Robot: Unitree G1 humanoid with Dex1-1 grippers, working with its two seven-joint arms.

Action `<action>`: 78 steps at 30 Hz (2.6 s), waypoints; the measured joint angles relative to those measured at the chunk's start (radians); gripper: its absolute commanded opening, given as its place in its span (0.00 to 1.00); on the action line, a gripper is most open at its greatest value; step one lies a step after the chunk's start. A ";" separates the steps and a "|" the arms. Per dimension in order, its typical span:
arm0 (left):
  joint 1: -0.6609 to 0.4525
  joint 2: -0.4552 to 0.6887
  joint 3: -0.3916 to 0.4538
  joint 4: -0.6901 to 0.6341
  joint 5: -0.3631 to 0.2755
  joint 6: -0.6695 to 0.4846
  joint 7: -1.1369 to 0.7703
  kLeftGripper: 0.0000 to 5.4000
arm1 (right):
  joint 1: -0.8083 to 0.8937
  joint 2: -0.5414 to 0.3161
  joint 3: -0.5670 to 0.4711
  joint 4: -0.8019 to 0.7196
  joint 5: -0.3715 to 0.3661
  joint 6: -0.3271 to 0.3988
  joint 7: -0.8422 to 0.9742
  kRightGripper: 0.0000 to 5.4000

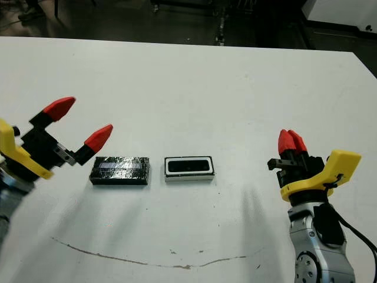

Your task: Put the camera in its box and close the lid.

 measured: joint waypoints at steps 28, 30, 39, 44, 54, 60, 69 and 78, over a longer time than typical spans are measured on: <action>-0.599 0.158 -0.382 0.645 0.261 0.000 -0.798 1.00 | -0.001 -0.010 0.034 0.018 0.046 0.001 -0.048 0.00; -0.599 0.154 -0.387 0.637 0.269 0.005 -0.793 1.00 | -0.001 -0.013 0.034 0.018 0.050 0.001 -0.048 0.00; -0.595 0.133 -0.397 0.611 0.299 0.033 -0.773 1.00 | -0.001 -0.020 0.035 0.016 0.060 0.001 -0.057 0.00; -0.594 0.130 -0.415 0.625 0.308 0.004 -0.803 1.00 | -0.002 -0.020 0.044 0.015 0.059 0.001 -0.071 0.00; -0.589 0.117 -0.452 0.681 0.376 -0.062 -0.812 1.00 | -0.002 -0.021 0.052 0.015 0.053 0.001 -0.067 0.00; -0.588 0.113 -0.465 0.693 0.402 -0.092 -0.816 1.00 | -0.002 -0.023 0.052 0.015 0.053 0.001 -0.067 0.00; -0.563 0.112 -0.504 0.673 0.444 -0.072 -0.809 1.00 | -0.001 -0.028 0.061 0.015 0.051 0.000 -0.067 0.00; -0.542 0.112 -0.514 0.674 0.451 -0.052 -0.816 1.00 | 0.001 -0.031 0.062 0.018 0.044 -0.001 -0.058 0.00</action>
